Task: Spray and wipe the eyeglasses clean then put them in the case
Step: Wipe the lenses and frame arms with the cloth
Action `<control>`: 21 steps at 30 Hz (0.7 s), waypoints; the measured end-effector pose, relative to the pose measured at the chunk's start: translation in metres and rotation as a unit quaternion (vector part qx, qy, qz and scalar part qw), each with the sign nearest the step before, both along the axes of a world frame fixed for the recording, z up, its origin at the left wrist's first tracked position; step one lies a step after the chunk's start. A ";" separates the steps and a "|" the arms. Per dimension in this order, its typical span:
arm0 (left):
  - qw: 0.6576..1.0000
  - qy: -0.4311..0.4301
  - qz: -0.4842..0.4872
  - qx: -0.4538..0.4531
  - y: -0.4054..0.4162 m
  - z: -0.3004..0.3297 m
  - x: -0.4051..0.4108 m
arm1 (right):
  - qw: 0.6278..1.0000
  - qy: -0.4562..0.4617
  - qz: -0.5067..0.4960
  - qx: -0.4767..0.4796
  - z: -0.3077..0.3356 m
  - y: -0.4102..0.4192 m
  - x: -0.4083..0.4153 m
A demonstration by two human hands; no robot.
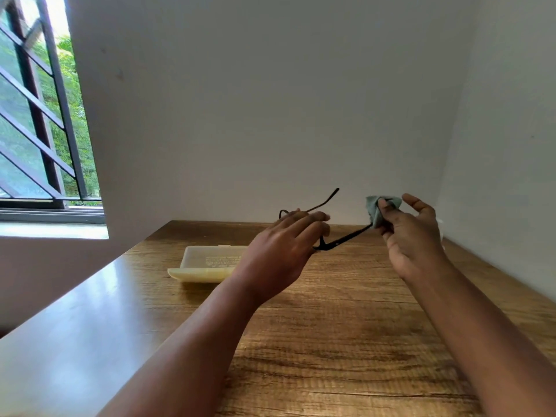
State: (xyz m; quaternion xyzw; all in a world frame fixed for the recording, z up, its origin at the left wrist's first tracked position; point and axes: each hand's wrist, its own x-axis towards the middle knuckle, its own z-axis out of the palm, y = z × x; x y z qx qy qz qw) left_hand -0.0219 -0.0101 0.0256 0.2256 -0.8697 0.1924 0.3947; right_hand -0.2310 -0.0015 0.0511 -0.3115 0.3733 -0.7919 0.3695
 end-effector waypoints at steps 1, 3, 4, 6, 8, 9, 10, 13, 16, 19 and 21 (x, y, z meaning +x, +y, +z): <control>1.000 0.009 0.009 -0.003 0.000 0.000 0.000 | 1.000 0.011 0.015 0.009 -0.001 0.000 0.003; 0.999 0.022 0.028 -0.007 -0.001 0.001 0.001 | 0.998 0.037 0.054 0.020 -0.004 0.001 0.011; 0.999 0.026 0.038 -0.009 -0.002 0.000 0.001 | 0.996 0.046 0.077 0.021 -0.006 0.002 0.016; 0.998 0.032 0.052 -0.012 -0.003 0.000 0.002 | 0.990 0.061 0.123 0.018 -0.009 0.005 0.025; 0.997 0.036 0.065 -0.013 -0.005 0.000 0.003 | 0.983 0.090 0.160 0.019 -0.011 0.008 0.032; 0.997 0.040 0.072 -0.012 -0.006 0.000 0.003 | 0.978 0.110 0.175 0.020 -0.012 0.010 0.035; 0.996 0.045 0.077 -0.008 -0.006 0.000 0.003 | 0.974 0.129 0.187 0.022 -0.013 0.011 0.038; 0.995 0.054 0.082 0.006 -0.006 -0.001 0.002 | 0.965 0.164 0.204 0.021 -0.016 0.012 0.044; 0.996 0.049 0.072 0.015 -0.008 -0.001 0.002 | 0.965 0.167 0.199 0.021 -0.016 0.012 0.045; 0.997 0.047 0.059 0.029 -0.009 -0.001 0.000 | 0.975 0.127 0.182 0.019 -0.014 0.011 0.040; 0.997 0.048 0.050 0.038 -0.007 -0.001 0.000 | 0.983 0.094 0.156 0.017 -0.010 0.009 0.035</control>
